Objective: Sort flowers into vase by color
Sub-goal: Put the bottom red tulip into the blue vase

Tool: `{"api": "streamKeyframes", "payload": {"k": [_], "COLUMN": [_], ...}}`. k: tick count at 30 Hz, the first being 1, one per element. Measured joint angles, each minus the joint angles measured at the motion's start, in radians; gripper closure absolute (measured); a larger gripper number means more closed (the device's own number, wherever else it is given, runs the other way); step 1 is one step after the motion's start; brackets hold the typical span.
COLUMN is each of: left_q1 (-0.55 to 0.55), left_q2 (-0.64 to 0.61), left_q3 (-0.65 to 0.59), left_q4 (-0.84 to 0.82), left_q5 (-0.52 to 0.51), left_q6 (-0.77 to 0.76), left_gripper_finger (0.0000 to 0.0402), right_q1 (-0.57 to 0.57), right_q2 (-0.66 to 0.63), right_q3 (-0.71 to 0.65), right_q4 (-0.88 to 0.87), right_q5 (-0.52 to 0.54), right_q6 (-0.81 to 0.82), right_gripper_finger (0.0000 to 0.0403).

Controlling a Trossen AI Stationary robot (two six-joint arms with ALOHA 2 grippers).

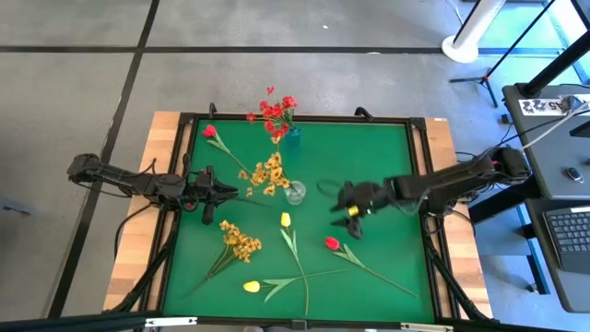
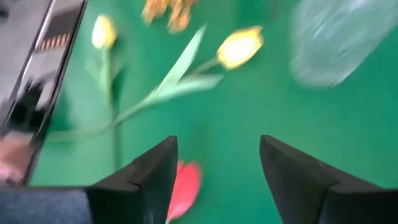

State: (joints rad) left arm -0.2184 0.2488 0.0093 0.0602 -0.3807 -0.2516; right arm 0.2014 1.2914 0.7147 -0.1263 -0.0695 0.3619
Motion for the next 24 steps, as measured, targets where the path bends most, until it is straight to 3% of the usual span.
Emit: {"api": "streamKeyframes", "payload": {"k": [8, 15, 24], "left_q1": [0.0, 0.0, 0.0], "left_q2": [0.0, 0.0, 0.0], "left_q3": [0.0, 0.0, 0.0], "left_q4": [0.0, 0.0, 0.0], "left_q5": [0.0, 0.0, 0.0], "left_q6": [0.0, 0.0, 0.0], "left_gripper_finger": [0.0335, 0.0335, 0.0335], "right_q1": [0.299, 0.439, 0.508], "right_q2": [0.009, 0.009, 0.114], "right_q3": [0.0, 0.0, 0.0], "right_q4": [-0.251, -0.321, -0.267], "right_q5": [0.215, 0.219, 0.205], "right_q6": [0.301, 0.541, 0.647], "right_gripper_finger": [0.0183, 0.0183, 0.0183]}}
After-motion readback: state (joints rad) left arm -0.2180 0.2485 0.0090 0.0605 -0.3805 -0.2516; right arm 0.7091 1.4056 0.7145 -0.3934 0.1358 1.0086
